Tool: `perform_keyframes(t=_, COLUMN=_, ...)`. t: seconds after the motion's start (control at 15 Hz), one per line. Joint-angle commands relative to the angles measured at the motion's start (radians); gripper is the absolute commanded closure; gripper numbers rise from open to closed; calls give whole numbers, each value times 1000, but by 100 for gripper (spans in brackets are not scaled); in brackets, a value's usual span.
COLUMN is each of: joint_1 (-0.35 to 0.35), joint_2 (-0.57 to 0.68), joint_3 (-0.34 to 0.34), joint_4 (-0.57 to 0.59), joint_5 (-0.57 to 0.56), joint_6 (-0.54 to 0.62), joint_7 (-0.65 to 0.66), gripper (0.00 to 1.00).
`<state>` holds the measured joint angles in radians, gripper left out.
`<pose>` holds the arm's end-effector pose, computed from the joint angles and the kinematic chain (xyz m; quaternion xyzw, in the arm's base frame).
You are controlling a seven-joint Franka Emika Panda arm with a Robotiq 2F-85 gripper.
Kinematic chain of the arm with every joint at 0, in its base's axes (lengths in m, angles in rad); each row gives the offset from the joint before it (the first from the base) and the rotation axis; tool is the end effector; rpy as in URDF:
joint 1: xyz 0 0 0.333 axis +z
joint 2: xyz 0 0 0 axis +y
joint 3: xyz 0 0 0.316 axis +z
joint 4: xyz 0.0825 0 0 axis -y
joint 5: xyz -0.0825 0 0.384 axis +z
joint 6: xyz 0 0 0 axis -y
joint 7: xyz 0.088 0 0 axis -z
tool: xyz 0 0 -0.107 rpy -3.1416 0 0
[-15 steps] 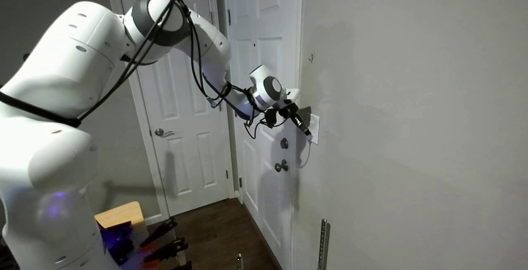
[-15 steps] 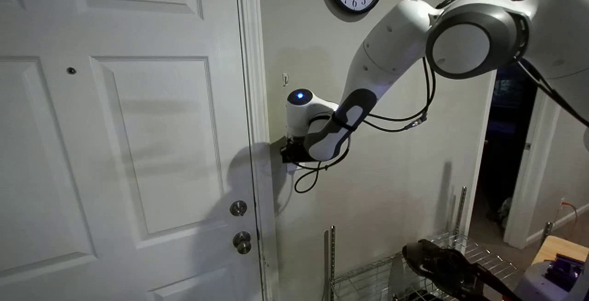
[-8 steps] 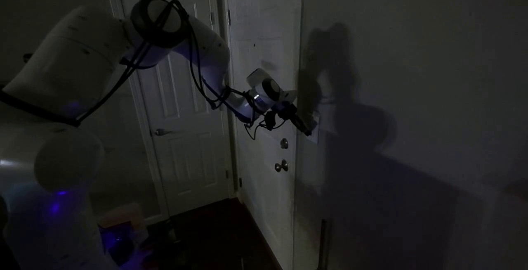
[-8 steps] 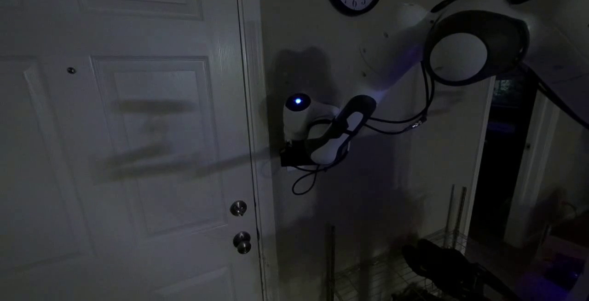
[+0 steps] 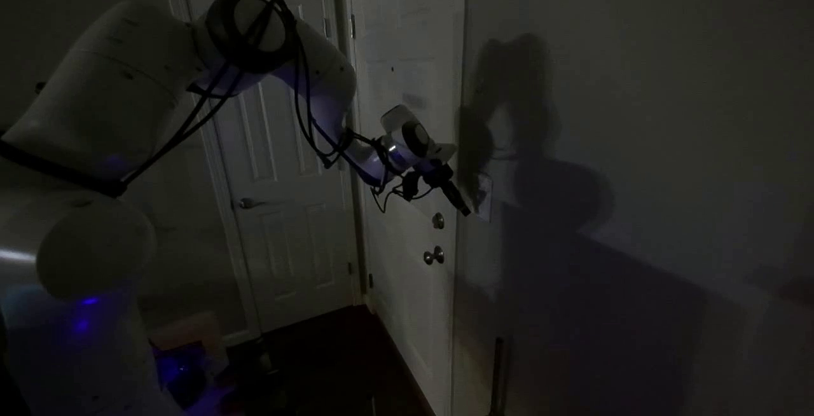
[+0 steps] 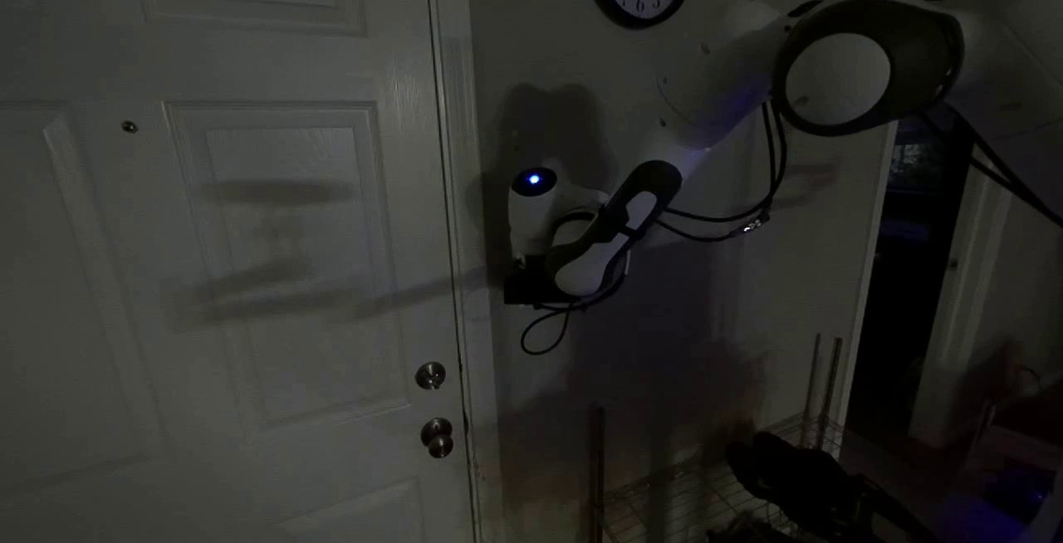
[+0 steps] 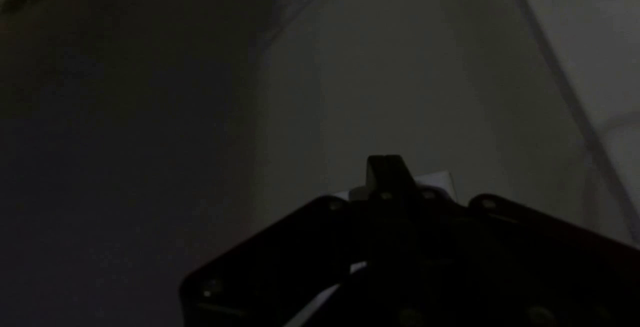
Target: Push the light switch downwards
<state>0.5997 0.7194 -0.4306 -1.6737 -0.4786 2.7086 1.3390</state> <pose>0.6878 0.1798 0.2463 0.9077 -0.2878 0.2946 0.0807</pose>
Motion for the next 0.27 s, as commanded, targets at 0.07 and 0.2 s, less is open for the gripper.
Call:
perform_keyframes(t=0.07, joint_1=-85, joint_2=-79, joint_3=110, joint_4=-44, joint_5=23, joint_6=-53, joint_7=-47, gripper=98)
perform_keyframes(t=0.2, joint_1=-113, joint_2=-87, joint_3=142, joint_4=-43, joint_5=19, joint_6=-64, joint_7=-43, gripper=99)
